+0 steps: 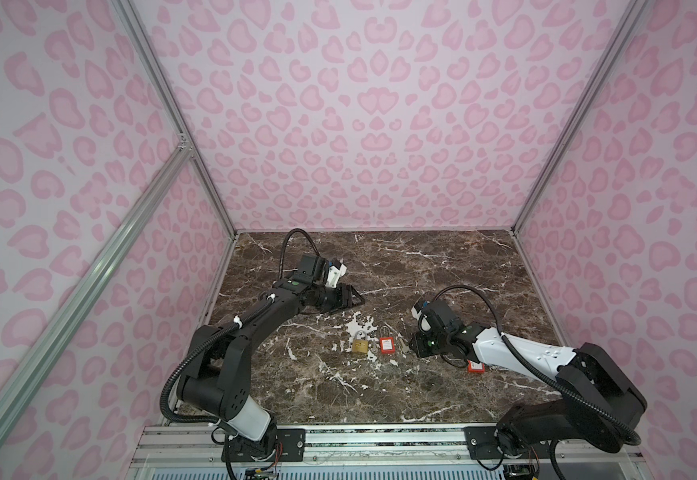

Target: Lock with the key

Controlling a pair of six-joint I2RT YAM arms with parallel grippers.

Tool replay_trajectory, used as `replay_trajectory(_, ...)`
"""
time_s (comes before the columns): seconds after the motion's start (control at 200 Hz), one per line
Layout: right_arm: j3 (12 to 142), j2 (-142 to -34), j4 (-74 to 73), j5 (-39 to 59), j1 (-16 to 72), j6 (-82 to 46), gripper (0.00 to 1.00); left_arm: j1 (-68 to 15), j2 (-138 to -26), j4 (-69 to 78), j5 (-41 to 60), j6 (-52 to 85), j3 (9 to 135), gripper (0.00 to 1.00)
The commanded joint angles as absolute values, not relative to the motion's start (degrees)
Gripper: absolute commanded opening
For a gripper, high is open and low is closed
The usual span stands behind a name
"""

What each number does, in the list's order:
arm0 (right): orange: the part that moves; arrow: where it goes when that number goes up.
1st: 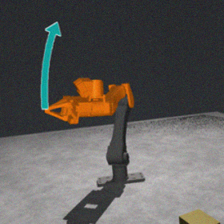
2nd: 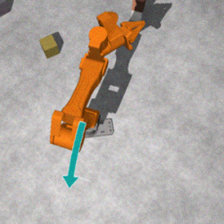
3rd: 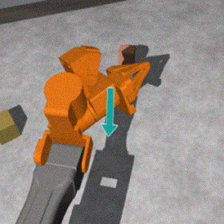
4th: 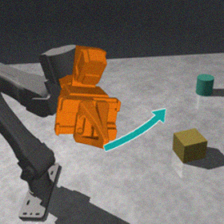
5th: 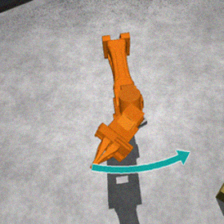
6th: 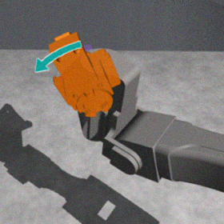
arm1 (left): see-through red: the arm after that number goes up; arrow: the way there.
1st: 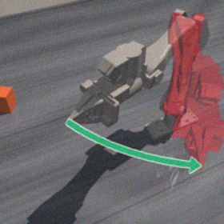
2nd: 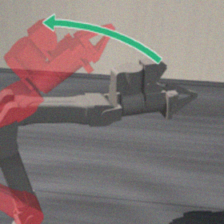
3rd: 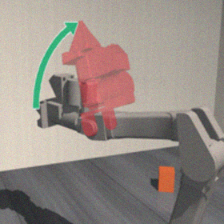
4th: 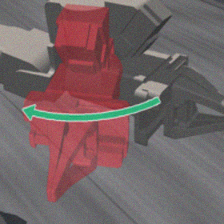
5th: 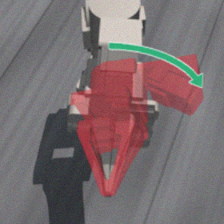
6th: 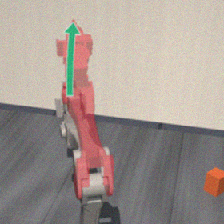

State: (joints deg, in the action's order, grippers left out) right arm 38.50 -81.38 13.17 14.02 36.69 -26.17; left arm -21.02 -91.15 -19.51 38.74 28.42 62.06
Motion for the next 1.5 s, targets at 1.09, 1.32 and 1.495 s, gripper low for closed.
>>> replay_trajectory(1.09,33.50,-63.38,18.44,11.29,30.85,-35.38,0.26,-20.92,-92.75,-22.66,38.94,27.01,67.16,0.57)
replay_trajectory(1.32,35.32,-54.04,28.57,7.07,25.45,-40.37,0.29,-21.18,-94.70,-21.74,39.59,28.22,70.19,0.57)
replay_trajectory(1.495,31.20,-48.14,33.09,6.66,18.58,-44.21,0.36,-21.14,-93.60,-22.75,39.13,27.99,69.54,0.57)
